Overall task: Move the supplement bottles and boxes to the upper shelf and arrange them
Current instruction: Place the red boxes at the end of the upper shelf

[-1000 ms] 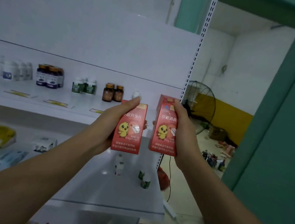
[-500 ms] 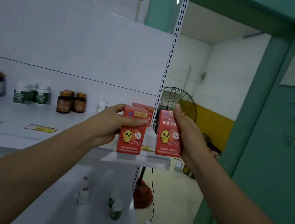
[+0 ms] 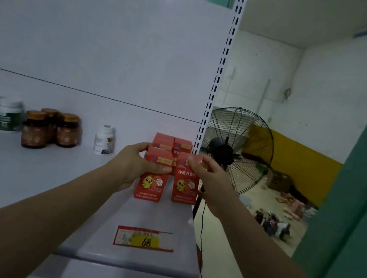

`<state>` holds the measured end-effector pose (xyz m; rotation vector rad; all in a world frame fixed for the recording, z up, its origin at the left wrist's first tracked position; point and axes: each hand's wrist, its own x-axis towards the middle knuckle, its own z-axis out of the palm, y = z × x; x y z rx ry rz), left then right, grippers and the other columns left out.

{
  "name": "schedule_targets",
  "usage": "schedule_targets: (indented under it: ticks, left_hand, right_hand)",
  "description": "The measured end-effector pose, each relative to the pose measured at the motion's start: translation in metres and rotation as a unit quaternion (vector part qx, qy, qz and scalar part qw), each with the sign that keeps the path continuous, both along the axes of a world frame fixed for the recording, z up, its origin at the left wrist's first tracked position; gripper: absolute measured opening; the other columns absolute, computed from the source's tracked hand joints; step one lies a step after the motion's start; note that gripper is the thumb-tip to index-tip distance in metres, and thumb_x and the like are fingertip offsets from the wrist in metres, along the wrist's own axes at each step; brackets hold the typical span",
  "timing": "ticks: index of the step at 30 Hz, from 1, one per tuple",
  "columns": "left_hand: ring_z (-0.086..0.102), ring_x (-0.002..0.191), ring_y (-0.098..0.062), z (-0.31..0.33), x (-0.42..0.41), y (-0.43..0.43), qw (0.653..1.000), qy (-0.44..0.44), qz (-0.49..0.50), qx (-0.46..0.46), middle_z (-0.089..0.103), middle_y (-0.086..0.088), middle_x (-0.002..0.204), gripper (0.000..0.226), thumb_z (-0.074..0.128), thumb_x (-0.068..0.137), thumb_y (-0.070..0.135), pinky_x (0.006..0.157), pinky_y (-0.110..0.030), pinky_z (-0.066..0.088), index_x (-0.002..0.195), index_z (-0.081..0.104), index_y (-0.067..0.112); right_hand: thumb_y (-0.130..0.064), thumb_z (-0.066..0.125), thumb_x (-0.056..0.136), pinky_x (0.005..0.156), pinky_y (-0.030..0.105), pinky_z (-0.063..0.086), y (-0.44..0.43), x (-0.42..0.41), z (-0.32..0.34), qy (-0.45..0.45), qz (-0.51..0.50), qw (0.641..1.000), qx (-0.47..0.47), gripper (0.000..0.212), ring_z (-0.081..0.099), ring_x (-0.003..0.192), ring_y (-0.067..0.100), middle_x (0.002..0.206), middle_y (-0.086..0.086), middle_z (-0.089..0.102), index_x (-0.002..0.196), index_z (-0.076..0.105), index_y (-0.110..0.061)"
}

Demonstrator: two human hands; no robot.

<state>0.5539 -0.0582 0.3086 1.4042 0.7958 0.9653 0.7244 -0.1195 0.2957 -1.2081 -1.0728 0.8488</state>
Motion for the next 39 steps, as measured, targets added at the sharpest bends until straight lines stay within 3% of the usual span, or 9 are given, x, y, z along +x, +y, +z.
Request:
schedule_targets:
  ticks: [6, 10, 14, 20, 25, 28, 31, 35, 39]
  left_hand:
    - [0.068, 0.093, -0.019, -0.008, 0.006, 0.028, 0.999, 0.024, -0.035, 0.031, 0.069, -0.007, 0.111, 0.059, 0.074, 0.071, -0.001, 0.083, -0.036, 0.057, 0.124, 0.056, 0.018]
    - [0.059, 0.101, -0.019, -0.009, 0.007, 0.033, 1.0, 0.027, -0.015, 0.006, 0.056, -0.007, 0.129, 0.094, 0.072, 0.075, 0.0, 0.087, -0.034, 0.047, 0.149, 0.016, 0.012]
    - [0.064, 0.107, -0.025, -0.002, 0.007, 0.044, 0.991, 0.113, -0.061, 0.046, 0.066, -0.011, 0.118, 0.053, 0.075, 0.075, 0.008, 0.097, -0.042, 0.049, 0.122, 0.052, 0.009]
    - [0.062, 0.104, -0.013, -0.01, 0.002, 0.049, 0.98, 0.145, -0.095, 0.092, 0.064, 0.001, 0.115, 0.055, 0.071, 0.08, 0.01, 0.081, -0.022, 0.05, 0.127, 0.045, 0.02]
    - [0.057, 0.093, -0.003, -0.009, -0.002, 0.054, 0.965, 0.205, -0.11, 0.122, 0.058, 0.011, 0.103, 0.065, 0.072, 0.077, 0.001, 0.068, -0.013, 0.045, 0.127, 0.037, 0.025]
    - [0.059, 0.096, -0.006, -0.011, -0.004, 0.057, 0.957, 0.236, -0.101, 0.133, 0.06, 0.01, 0.106, 0.066, 0.075, 0.074, 0.002, 0.075, -0.018, 0.048, 0.128, 0.041, 0.022]
    - [0.058, 0.107, -0.013, -0.024, -0.004, 0.06, 0.927, 0.318, -0.063, 0.189, 0.061, 0.004, 0.121, 0.07, 0.079, 0.07, 0.011, 0.089, -0.025, 0.047, 0.13, 0.045, 0.021]
    - [0.056, 0.101, -0.01, -0.037, -0.001, 0.061, 0.913, 0.345, -0.024, 0.217, 0.061, 0.002, 0.125, 0.063, 0.081, 0.07, 0.021, 0.08, -0.015, 0.041, 0.126, 0.052, 0.02]
    - [0.058, 0.111, -0.016, -0.033, 0.002, 0.063, 0.904, 0.373, -0.024, 0.208, 0.062, 0.0, 0.125, 0.06, 0.08, 0.071, 0.021, 0.083, -0.019, 0.042, 0.126, 0.054, 0.019]
  right_hand:
    - [-0.024, 0.07, 0.082, 0.068, 0.032, 0.057, 0.043, 0.013, -0.006, -0.038, 0.005, 0.999, 0.0, 0.02, 0.067, 0.095, 0.02, 0.112, 0.002, 0.064, 0.1, 0.061, -0.027]
    - [-0.005, 0.075, 0.075, 0.086, 0.041, 0.055, 0.06, 0.015, -0.008, -0.127, -0.01, 0.992, 0.022, 0.036, 0.066, 0.093, 0.02, 0.091, -0.009, 0.063, 0.086, 0.057, -0.034]
    - [-0.004, 0.076, 0.075, 0.085, 0.044, 0.056, 0.071, 0.017, -0.011, -0.156, -0.007, 0.987, 0.038, 0.033, 0.067, 0.1, 0.03, 0.101, 0.01, 0.069, 0.099, 0.065, -0.023]
    - [-0.007, 0.077, 0.074, 0.088, 0.048, 0.055, 0.08, 0.017, -0.016, -0.163, -0.036, 0.986, 0.027, 0.049, 0.063, 0.106, 0.028, 0.12, 0.01, 0.056, 0.115, 0.055, -0.023]
    - [-0.004, 0.074, 0.077, 0.078, 0.028, 0.054, 0.077, 0.016, -0.011, -0.207, -0.025, 0.978, 0.025, 0.05, 0.058, 0.091, 0.009, 0.101, -0.008, 0.056, 0.119, 0.05, -0.019]
    - [-0.003, 0.075, 0.075, 0.069, 0.017, 0.05, 0.079, 0.017, -0.013, -0.237, -0.03, 0.971, 0.03, 0.057, 0.055, 0.086, 0.003, 0.099, -0.009, 0.055, 0.124, 0.049, -0.016]
    - [-0.006, 0.077, 0.074, 0.079, 0.023, 0.051, 0.081, 0.018, -0.015, -0.26, -0.036, 0.965, 0.022, 0.059, 0.055, 0.092, 0.004, 0.097, -0.013, 0.05, 0.122, 0.048, -0.025]
    - [-0.014, 0.078, 0.066, 0.087, 0.034, 0.054, 0.086, 0.02, -0.022, -0.344, -0.049, 0.938, 0.018, 0.067, 0.055, 0.111, 0.017, 0.116, 0.0, 0.052, 0.122, 0.045, -0.033]
    - [-0.001, 0.077, 0.071, 0.061, 0.005, 0.049, 0.086, 0.022, -0.022, -0.329, -0.039, 0.943, 0.031, 0.07, 0.06, 0.093, 0.001, 0.109, -0.005, 0.055, 0.128, 0.044, -0.024]
